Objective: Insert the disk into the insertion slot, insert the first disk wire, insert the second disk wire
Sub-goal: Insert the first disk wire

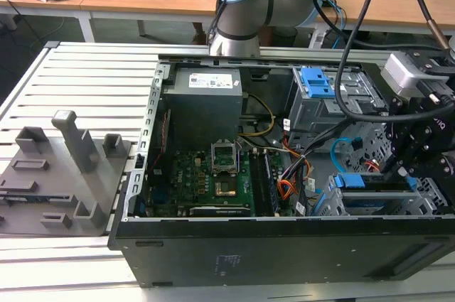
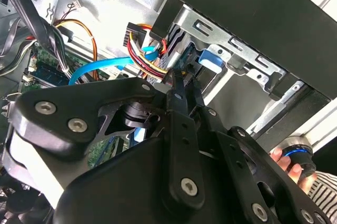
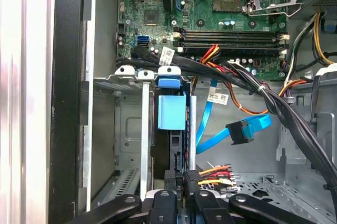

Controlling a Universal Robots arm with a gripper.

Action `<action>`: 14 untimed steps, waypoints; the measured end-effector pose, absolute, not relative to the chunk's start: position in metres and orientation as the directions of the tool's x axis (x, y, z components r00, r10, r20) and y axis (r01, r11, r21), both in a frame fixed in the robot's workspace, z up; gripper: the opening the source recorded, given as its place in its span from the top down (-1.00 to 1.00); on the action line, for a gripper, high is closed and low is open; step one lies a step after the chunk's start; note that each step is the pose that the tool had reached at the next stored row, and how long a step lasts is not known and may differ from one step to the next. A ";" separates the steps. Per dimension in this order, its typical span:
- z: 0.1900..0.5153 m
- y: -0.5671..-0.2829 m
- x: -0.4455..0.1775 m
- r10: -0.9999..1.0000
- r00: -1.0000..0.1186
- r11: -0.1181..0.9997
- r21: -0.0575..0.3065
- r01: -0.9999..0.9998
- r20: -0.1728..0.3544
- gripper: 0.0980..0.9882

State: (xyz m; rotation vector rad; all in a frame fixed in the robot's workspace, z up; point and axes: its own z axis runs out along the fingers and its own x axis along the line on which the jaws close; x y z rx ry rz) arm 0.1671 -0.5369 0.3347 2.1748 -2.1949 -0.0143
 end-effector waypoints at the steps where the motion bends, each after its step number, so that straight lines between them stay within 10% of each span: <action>1: 0.334 -0.537 0.167 -1.000 -0.008 0.010 0.043 -0.999 0.030 0.80; 14: 0.373 -0.537 0.167 -1.000 -0.009 0.010 0.043 -0.999 0.030 0.63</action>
